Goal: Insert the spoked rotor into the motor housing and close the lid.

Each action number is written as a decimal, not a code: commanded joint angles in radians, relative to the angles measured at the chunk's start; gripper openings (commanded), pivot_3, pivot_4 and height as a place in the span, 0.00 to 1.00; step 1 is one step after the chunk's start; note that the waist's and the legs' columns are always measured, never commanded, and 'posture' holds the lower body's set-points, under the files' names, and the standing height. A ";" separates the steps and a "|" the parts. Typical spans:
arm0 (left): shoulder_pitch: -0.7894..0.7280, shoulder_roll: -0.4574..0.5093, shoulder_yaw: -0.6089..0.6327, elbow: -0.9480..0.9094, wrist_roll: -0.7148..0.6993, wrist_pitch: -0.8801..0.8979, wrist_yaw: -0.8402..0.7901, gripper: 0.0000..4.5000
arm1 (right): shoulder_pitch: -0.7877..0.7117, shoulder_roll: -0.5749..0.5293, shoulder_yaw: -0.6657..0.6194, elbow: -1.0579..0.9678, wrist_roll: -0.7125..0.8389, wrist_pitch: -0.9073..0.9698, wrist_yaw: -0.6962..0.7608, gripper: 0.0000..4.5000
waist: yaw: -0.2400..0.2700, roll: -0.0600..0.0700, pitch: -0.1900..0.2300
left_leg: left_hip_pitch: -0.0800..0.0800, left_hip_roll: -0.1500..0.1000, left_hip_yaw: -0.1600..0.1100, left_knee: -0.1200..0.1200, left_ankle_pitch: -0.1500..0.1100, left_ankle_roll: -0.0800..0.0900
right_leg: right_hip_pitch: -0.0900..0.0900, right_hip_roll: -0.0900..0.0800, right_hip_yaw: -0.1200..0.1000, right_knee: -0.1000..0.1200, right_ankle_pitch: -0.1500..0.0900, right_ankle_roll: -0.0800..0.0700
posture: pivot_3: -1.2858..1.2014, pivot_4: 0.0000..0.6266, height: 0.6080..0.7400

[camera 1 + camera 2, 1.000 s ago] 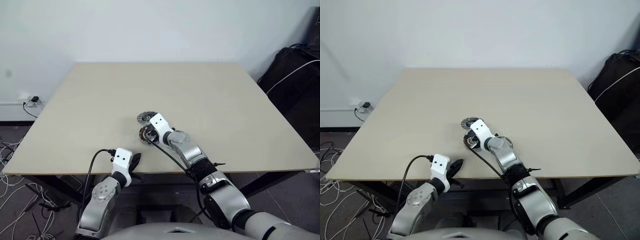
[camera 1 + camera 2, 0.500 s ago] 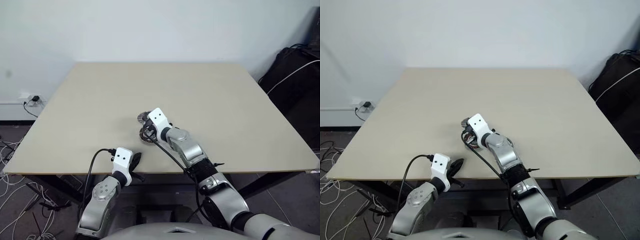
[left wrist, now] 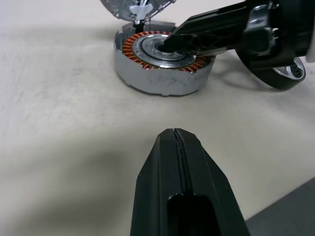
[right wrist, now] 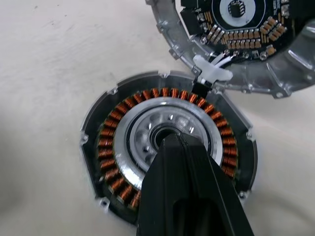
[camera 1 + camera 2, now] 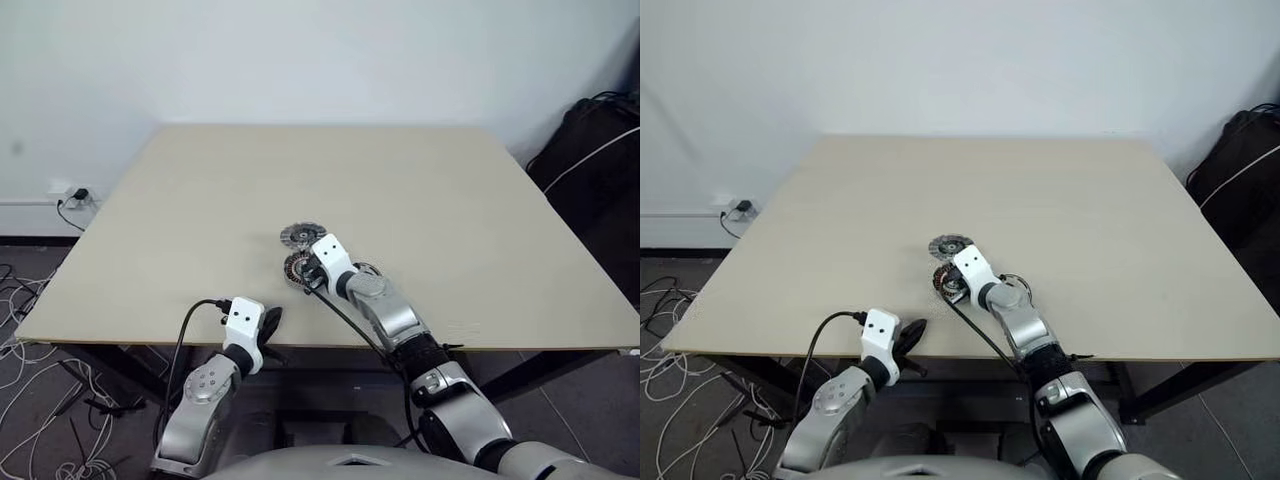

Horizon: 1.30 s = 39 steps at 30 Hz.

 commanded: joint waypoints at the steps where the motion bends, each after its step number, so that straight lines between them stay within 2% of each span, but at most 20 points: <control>1: -0.020 0.000 0.000 -0.017 -0.006 -0.013 -0.006 0.00 | 0.002 -0.001 -0.008 -0.043 0.004 0.012 -0.003 0.00 | -0.001 0.000 0.000 | 0.000 0.000 0.000 0.000 0.000 0.000 | 0.000 0.000 0.000 0.000 0.000 0.000 | 0.52 0.00 1.00; 6: -0.020 -0.002 -0.001 -0.024 -0.006 -0.012 -0.003 0.00 | 0.005 -0.008 -0.057 -0.201 0.044 0.030 -0.006 0.00 | 0.000 0.000 0.002 | -0.001 0.000 0.000 0.000 0.000 0.000 | -0.001 0.000 -0.001 0.000 0.000 0.000 | 0.52 0.00 1.00; 11: -0.003 -0.003 0.003 -0.044 -0.009 -0.008 0.003 0.00 | 0.060 -0.061 -0.150 -0.387 0.104 0.144 -0.004 0.00 | 0.005 0.000 0.002 | -0.002 0.000 -0.001 0.000 0.000 0.000 | -0.001 0.000 -0.002 -0.001 0.000 0.000 | 0.52 0.00 1.00; 12: -0.001 -0.004 0.004 -0.047 -0.010 -0.008 0.005 0.00 | 0.080 -0.083 -0.169 -0.421 0.109 0.164 -0.004 0.04 | 0.009 -0.001 0.002 | -0.002 0.000 -0.001 0.000 0.000 0.000 | -0.001 0.000 -0.002 -0.002 0.000 0.000 | 0.52 0.00 1.00; 16: 0.005 -0.006 0.007 -0.053 -0.005 -0.005 0.014 0.00 | 0.169 -0.167 -0.229 -0.525 0.126 0.238 -0.008 0.26 | 0.019 -0.001 0.002 | -0.003 0.000 -0.001 0.000 0.000 0.000 | -0.001 -0.002 -0.004 -0.003 0.000 0.000 | 0.52 0.00 1.00; 19: -0.002 -0.006 0.012 -0.050 0.007 -0.031 0.026 0.00 | 0.237 -0.213 -0.265 -0.568 0.141 0.287 -0.013 0.52 | 0.018 0.000 0.002 | -0.003 0.000 -0.001 0.000 0.000 0.001 | -0.001 -0.004 -0.007 -0.003 0.000 0.000 | 0.52 0.00 1.00; 26: -0.025 0.005 0.010 -0.031 0.040 -0.117 0.045 0.00 | 0.284 -0.179 -0.352 -0.584 0.214 0.386 -0.059 0.99 | 0.018 -0.001 0.003 | -0.003 0.000 -0.001 0.001 0.000 0.001 | -0.001 -0.004 -0.008 -0.003 0.000 0.000 | 0.52 0.00 1.00; 32: -0.027 0.010 0.008 -0.028 0.033 -0.129 0.025 0.00 | 0.247 -0.069 -0.475 -0.547 0.323 0.553 -0.132 0.99 | 0.023 -0.001 0.003 | -0.003 0.000 -0.001 0.002 0.000 0.001 | 0.000 -0.004 -0.008 -0.003 0.000 0.001 | 0.52 0.00 1.00; 39: -0.021 0.015 0.011 -0.033 0.021 -0.113 0.004 0.00 | 0.182 -0.005 -0.566 -0.469 0.398 0.606 -0.193 0.99 | 0.022 0.000 0.003 | -0.003 0.000 -0.001 0.002 0.000 0.001 | 0.000 -0.004 -0.008 -0.003 0.000 0.001 | 0.52 0.00 1.00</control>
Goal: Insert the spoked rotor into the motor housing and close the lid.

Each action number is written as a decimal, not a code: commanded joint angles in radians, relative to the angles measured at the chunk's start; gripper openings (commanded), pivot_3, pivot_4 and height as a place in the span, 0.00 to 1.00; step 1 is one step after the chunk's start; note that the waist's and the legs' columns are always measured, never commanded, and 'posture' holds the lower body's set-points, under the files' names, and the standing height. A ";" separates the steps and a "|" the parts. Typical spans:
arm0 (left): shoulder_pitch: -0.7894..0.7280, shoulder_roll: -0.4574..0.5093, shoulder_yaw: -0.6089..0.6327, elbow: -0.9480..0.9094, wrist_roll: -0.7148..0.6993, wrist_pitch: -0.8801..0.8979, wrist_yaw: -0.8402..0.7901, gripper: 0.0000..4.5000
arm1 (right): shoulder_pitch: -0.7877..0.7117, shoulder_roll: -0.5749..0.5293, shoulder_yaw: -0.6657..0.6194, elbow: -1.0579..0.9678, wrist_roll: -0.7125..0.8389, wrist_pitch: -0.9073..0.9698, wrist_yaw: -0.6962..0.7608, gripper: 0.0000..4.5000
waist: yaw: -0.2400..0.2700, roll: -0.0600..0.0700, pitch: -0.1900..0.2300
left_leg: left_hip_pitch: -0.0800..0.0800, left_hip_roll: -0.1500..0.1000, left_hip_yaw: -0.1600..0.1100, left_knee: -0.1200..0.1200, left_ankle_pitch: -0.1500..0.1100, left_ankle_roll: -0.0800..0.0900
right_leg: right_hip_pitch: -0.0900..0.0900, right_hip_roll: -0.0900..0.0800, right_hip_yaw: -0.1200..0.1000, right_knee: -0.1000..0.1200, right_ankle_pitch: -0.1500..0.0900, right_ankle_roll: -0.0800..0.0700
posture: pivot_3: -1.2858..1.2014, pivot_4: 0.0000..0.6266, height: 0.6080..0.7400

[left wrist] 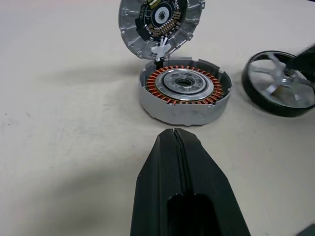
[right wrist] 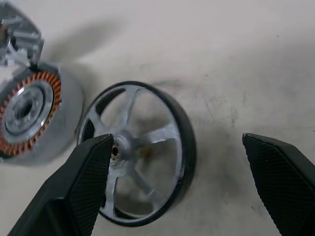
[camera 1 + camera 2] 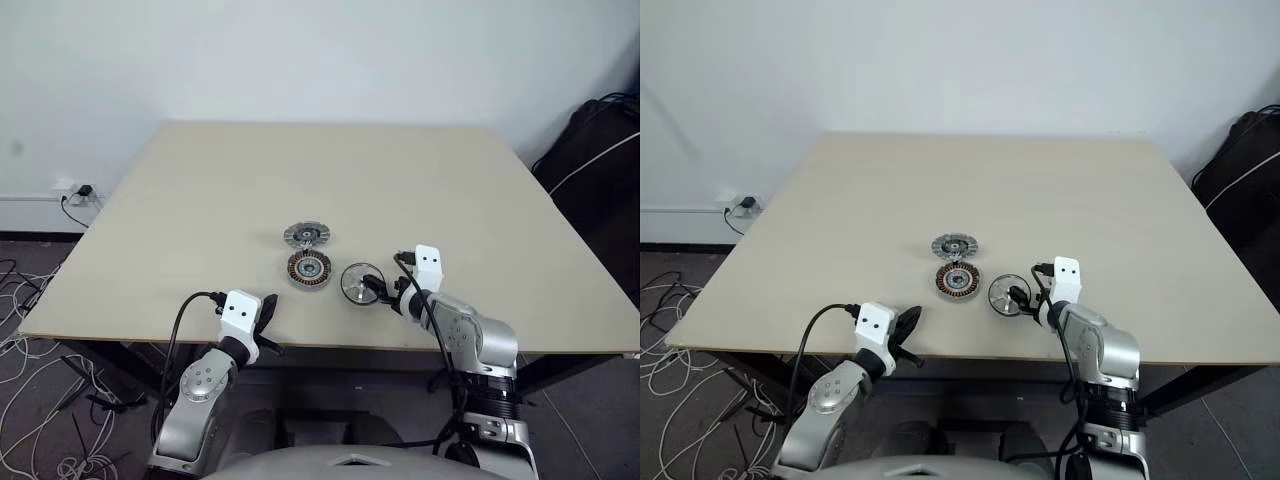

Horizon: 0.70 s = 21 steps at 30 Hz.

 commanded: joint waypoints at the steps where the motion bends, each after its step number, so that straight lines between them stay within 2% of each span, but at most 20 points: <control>1: -0.008 -0.001 0.001 -0.029 -0.017 -0.003 -0.010 0.00 | -0.040 0.016 -0.045 0.016 0.049 0.026 -0.021 0.99 | 0.000 0.000 0.000 | 0.000 0.000 0.000 0.000 0.000 0.000 | 0.000 0.000 0.000 0.000 0.000 0.000 | 0.52 0.00 1.00; 16: -0.002 0.004 -0.005 -0.018 -0.008 0.029 -0.015 0.00 | -0.085 0.078 -0.252 0.116 0.240 0.163 -0.091 0.99 | -0.008 0.000 0.000 | 0.000 0.000 0.000 0.000 0.000 0.000 | 0.000 0.001 0.000 0.000 0.000 0.000 | 0.52 0.00 1.00; 21: -0.001 0.006 -0.005 -0.014 -0.007 0.040 -0.016 0.00 | -0.076 0.078 -0.257 0.112 0.269 0.183 -0.094 0.63 | -0.013 0.000 0.000 | 0.000 0.000 0.000 0.000 0.000 0.000 | 0.001 0.001 0.000 0.000 0.000 0.000 | 0.52 0.00 1.00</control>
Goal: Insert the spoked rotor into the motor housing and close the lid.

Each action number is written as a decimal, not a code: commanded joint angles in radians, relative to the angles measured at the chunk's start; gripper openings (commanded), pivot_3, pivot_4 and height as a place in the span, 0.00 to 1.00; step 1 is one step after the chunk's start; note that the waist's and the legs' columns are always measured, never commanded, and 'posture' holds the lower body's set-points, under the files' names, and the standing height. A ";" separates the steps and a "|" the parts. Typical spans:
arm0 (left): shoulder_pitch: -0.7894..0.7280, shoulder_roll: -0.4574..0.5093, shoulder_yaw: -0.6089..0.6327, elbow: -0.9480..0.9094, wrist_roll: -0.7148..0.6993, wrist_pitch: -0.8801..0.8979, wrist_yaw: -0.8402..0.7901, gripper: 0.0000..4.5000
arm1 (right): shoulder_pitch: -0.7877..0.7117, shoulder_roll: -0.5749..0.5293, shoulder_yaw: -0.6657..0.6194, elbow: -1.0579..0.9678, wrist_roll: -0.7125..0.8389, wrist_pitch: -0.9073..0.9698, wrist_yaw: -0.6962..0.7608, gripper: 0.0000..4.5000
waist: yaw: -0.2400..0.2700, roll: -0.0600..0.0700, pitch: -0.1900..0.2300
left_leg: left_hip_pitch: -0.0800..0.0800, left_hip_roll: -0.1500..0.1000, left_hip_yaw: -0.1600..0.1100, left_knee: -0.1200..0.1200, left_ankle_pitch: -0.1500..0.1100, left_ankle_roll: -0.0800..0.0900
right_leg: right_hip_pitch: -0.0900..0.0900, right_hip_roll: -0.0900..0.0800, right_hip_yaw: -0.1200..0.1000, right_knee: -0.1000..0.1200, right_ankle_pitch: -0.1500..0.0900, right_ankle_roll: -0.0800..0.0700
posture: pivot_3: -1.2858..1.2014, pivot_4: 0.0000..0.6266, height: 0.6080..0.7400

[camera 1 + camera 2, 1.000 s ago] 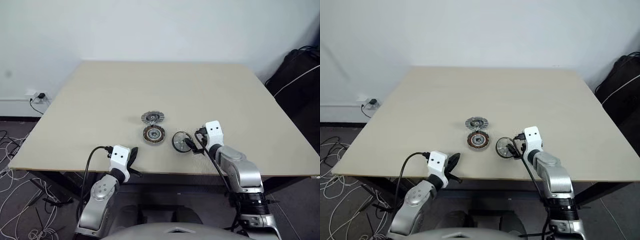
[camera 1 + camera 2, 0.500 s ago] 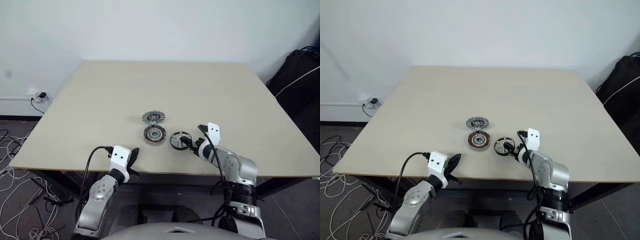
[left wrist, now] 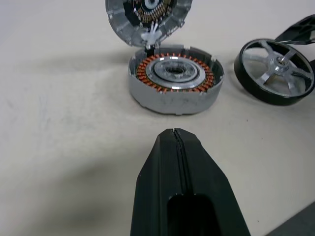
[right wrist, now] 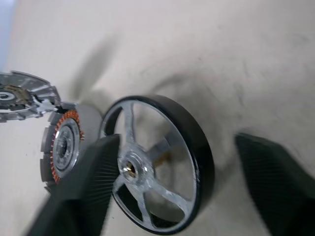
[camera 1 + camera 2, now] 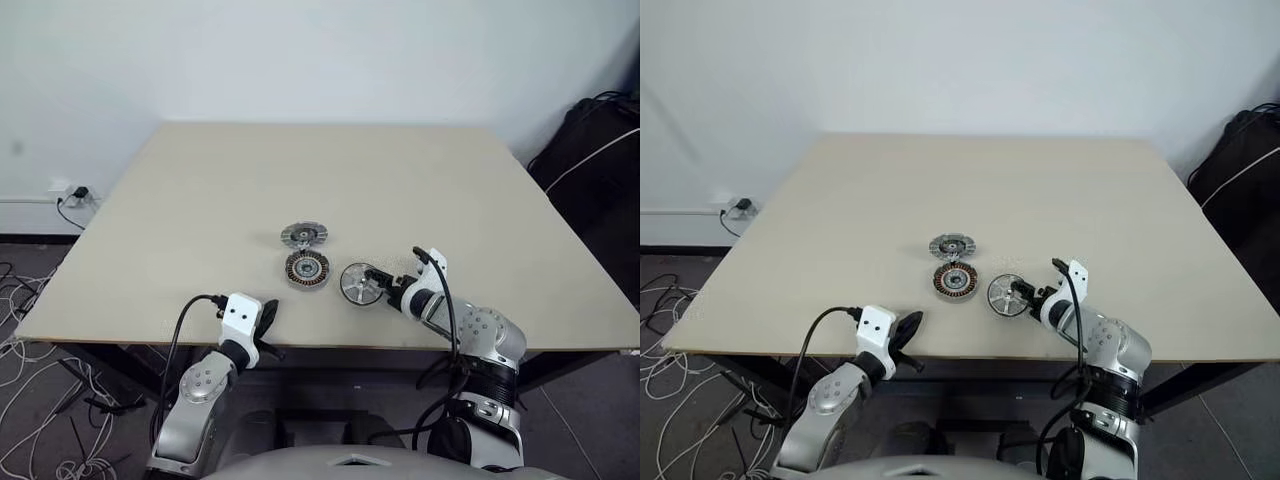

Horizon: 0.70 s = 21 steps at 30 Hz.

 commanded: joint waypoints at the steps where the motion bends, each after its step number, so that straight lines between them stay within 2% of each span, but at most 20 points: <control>1: -0.008 0.003 -0.003 -0.013 -0.001 0.000 -0.003 0.00 | -0.001 0.010 -0.003 -0.002 0.045 0.030 0.000 0.57 | -0.002 0.000 0.000 | 0.000 0.000 0.000 0.000 0.000 0.000 | 0.000 0.000 0.000 0.000 0.000 0.000 | 0.52 0.00 1.00; 7: -0.007 0.003 -0.006 -0.007 -0.001 0.006 -0.004 0.00 | 0.016 0.008 0.006 0.003 0.067 0.037 0.001 0.12 | -0.004 0.001 0.000 | 0.000 0.000 0.000 0.000 0.000 0.000 | 0.000 0.000 0.000 0.000 0.000 0.000 | 0.52 0.00 1.00; 8: -0.007 0.003 -0.005 -0.007 -0.001 0.007 -0.004 0.00 | 0.018 0.006 0.009 0.006 0.067 0.035 0.000 0.08 | -0.004 0.001 0.000 | 0.000 0.000 0.000 0.000 0.000 0.000 | 0.000 0.000 0.000 0.000 0.000 0.000 | 0.52 0.00 1.00; 15: -0.007 0.003 -0.006 -0.009 0.000 0.017 -0.003 0.00 | 0.032 -0.011 0.021 0.022 0.066 0.035 -0.001 0.08 | -0.004 0.001 0.000 | 0.000 0.000 0.000 0.000 0.000 0.000 | 0.000 0.000 0.000 0.000 0.000 0.000 | 0.52 0.00 1.00; 21: -0.004 0.003 -0.007 -0.012 0.001 0.019 -0.002 0.00 | -0.004 0.051 -0.026 -0.048 0.135 0.017 -0.046 0.08 | -0.006 0.002 0.001 | 0.000 0.000 0.000 -0.001 0.000 0.000 | 0.000 0.000 0.000 -0.001 0.000 0.000 | 0.52 0.00 1.00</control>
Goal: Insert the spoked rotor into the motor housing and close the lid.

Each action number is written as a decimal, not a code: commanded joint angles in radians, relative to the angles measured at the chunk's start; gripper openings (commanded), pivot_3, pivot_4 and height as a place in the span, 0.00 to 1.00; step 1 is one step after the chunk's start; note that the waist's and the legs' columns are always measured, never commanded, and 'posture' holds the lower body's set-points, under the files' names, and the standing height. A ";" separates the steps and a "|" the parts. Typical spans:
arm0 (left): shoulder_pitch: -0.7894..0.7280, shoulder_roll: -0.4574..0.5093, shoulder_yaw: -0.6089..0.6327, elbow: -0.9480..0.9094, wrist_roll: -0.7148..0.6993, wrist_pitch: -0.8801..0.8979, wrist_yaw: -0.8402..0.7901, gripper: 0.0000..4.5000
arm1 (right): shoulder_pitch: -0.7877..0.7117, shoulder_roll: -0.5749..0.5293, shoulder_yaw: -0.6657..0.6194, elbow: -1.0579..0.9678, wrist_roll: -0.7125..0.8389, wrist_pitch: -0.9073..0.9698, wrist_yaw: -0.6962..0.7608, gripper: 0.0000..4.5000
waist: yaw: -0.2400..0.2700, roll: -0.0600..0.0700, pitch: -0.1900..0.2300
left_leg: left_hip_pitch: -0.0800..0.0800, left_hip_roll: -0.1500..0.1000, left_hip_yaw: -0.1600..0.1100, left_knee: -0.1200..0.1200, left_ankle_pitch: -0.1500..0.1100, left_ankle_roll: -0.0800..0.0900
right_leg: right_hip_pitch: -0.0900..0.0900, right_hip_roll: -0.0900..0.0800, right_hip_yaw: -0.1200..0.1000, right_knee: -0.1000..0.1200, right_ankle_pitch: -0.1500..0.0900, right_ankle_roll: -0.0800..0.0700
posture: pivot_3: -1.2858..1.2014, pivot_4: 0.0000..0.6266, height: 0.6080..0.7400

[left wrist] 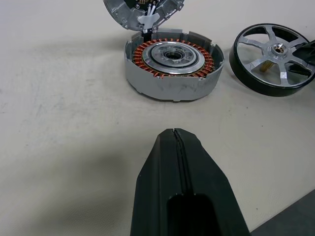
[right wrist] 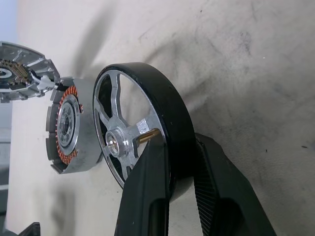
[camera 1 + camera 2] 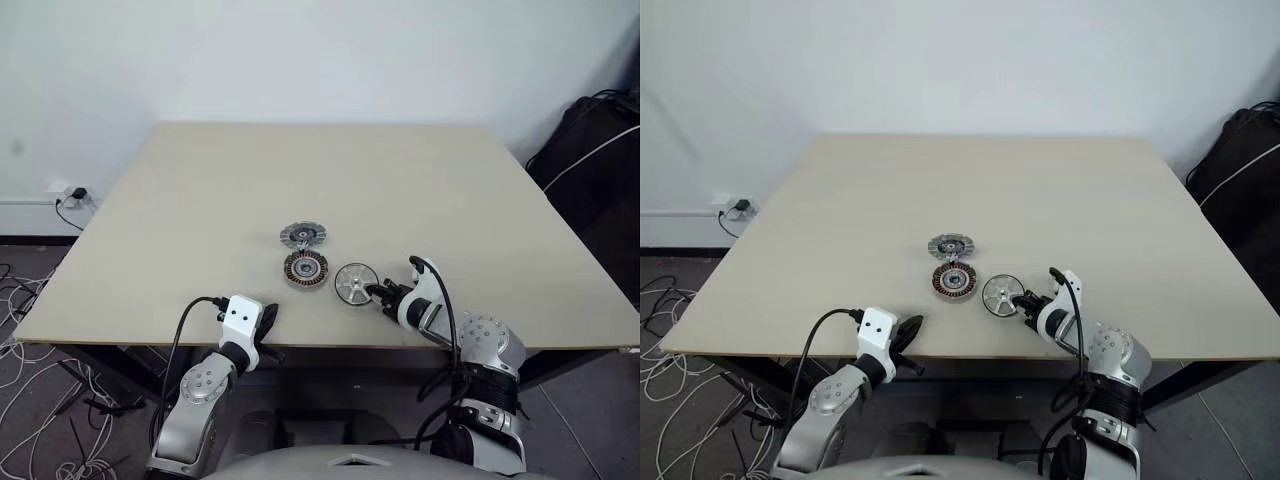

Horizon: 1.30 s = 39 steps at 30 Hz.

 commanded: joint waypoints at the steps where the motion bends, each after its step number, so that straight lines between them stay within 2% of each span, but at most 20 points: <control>1: -0.005 0.002 -0.006 -0.019 -0.001 -0.004 -0.003 0.00 | -0.044 0.046 -0.025 -0.072 0.061 -0.019 -0.037 0.08 | -0.001 0.001 0.001 | 0.000 0.000 0.000 0.000 0.000 0.000 | 0.000 0.000 0.000 0.000 0.000 0.000 | 0.52 0.00 1.00; 8: -0.001 0.001 -0.008 -0.026 -0.001 -0.010 -0.001 0.00 | -0.112 0.151 -0.036 -0.178 0.156 0.056 -0.149 0.08 | -0.004 0.002 0.002 | -0.002 0.000 0.000 -0.001 0.000 0.000 | -0.002 0.000 0.000 0.000 0.000 0.001 | 0.52 0.00 1.00; 13: 0.007 -0.003 -0.009 -0.029 -0.001 -0.014 0.004 0.00 | -0.130 0.187 -0.012 -0.199 0.205 0.096 -0.205 0.08 | 0.000 0.002 0.002 | -0.003 0.000 0.000 -0.001 0.000 0.001 | -0.002 0.000 0.000 -0.003 0.001 0.001 | 0.52 0.00 1.00; 23: 0.009 -0.009 -0.008 -0.024 0.000 -0.023 0.011 0.00 | -0.150 0.215 0.043 -0.098 0.229 0.091 -0.273 0.08 | -0.005 0.003 0.002 | -0.003 0.000 0.000 -0.005 0.000 0.001 | -0.002 0.000 0.000 -0.008 0.001 0.002 | 0.52 0.00 1.00; 39: 0.006 -0.009 -0.011 -0.022 -0.001 -0.052 0.004 0.00 | -0.225 0.196 0.143 0.094 0.236 -0.038 -0.241 0.08 | -0.006 0.003 0.002 | -0.003 -0.001 0.001 -0.005 0.001 0.003 | -0.001 0.000 0.000 -0.009 0.003 0.006 | 0.52 0.00 1.00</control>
